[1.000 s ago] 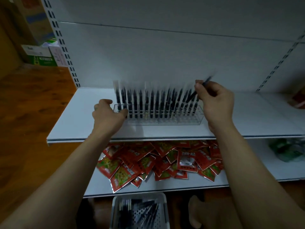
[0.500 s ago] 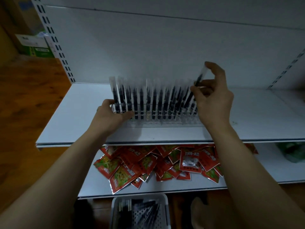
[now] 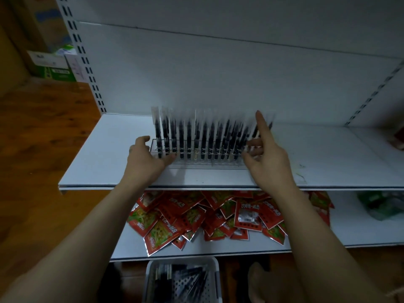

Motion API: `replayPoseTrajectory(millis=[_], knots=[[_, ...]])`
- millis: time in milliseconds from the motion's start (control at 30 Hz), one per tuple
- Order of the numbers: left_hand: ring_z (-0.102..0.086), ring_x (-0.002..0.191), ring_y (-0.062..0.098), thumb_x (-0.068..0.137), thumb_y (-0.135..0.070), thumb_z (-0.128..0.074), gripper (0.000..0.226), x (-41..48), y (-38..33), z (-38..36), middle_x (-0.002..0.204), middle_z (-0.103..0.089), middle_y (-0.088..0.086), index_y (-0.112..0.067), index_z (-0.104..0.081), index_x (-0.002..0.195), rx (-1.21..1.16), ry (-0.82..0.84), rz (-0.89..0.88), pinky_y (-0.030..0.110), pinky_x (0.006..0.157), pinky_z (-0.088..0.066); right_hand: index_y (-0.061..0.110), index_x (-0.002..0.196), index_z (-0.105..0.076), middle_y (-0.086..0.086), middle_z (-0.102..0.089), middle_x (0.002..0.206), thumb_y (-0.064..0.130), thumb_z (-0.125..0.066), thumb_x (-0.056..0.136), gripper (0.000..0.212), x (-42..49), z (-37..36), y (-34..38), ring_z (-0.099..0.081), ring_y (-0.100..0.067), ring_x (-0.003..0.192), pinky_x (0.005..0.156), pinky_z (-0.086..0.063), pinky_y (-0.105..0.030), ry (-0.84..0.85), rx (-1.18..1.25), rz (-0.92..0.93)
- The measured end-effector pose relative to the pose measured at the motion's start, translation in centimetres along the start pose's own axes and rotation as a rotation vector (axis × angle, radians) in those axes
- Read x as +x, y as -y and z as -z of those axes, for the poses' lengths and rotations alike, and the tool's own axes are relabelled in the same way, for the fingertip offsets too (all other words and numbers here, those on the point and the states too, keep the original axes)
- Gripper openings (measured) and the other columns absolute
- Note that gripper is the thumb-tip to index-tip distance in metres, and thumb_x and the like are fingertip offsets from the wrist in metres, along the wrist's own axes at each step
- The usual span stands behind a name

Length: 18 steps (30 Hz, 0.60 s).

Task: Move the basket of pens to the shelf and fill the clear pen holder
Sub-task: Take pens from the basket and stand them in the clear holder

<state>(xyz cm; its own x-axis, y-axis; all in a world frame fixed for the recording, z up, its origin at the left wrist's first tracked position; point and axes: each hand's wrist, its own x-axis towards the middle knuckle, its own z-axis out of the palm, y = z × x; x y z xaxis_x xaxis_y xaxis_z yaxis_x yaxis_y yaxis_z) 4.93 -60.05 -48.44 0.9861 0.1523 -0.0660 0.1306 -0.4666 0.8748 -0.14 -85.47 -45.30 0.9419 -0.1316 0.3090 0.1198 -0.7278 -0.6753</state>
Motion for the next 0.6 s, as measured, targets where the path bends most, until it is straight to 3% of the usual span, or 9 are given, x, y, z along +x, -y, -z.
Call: replayPoseTrajectory(millis=[100,267,400,600], knots=[[-0.043,0.128,0.033,0.077,-0.038,-0.078,0.091,-2.2,0.5,0.2,0.147,-0.033,0.013,-0.017,-0.024,0.148,0.067,-0.059,-0.028,0.052,0.104,-0.043,0.046,0.149,-0.018,0.002,-0.058,0.105,0.015,-0.060,0.091,0.078,-1.5,-0.1,0.9,-0.058,-0.012,0.086,0.083,-0.049,-0.029,-0.052,0.093,-0.043],[-0.040,0.130,0.031,0.081,-0.033,-0.075,0.083,-7.3,1.5,-0.1,0.147,-0.031,0.010,-0.016,-0.027,0.146,0.123,-0.128,-0.068,0.049,0.105,-0.041,0.022,0.137,-0.046,0.007,-0.058,0.098,0.020,-0.059,0.093,0.046,-5.0,-1.8,2.6,-0.059,-0.009,0.082,0.078,-0.055,-0.034,0.067,0.113,-0.137],[-0.034,0.134,0.028,0.082,-0.029,-0.074,0.075,-11.0,3.3,-1.6,0.143,-0.033,0.009,-0.014,-0.032,0.142,0.145,-0.087,-0.046,0.045,0.109,-0.037,0.024,0.115,-0.060,0.008,-0.063,0.087,0.026,-0.060,0.091,0.024,-8.0,-4.7,2.5,-0.062,-0.014,0.078,0.075,-0.055,-0.035,0.330,0.018,-0.153],[-0.044,0.122,0.030,0.079,-0.036,-0.072,0.061,-13.2,8.0,-3.2,0.130,-0.044,0.010,-0.012,-0.045,0.128,0.387,0.190,-0.022,0.038,0.099,-0.039,0.019,0.112,-0.065,0.000,-0.068,0.100,0.029,-0.063,0.089,0.024,-11.3,-8.7,0.0,-0.065,-0.019,0.089,0.083,-0.054,-0.034,0.804,-0.209,-0.127]])
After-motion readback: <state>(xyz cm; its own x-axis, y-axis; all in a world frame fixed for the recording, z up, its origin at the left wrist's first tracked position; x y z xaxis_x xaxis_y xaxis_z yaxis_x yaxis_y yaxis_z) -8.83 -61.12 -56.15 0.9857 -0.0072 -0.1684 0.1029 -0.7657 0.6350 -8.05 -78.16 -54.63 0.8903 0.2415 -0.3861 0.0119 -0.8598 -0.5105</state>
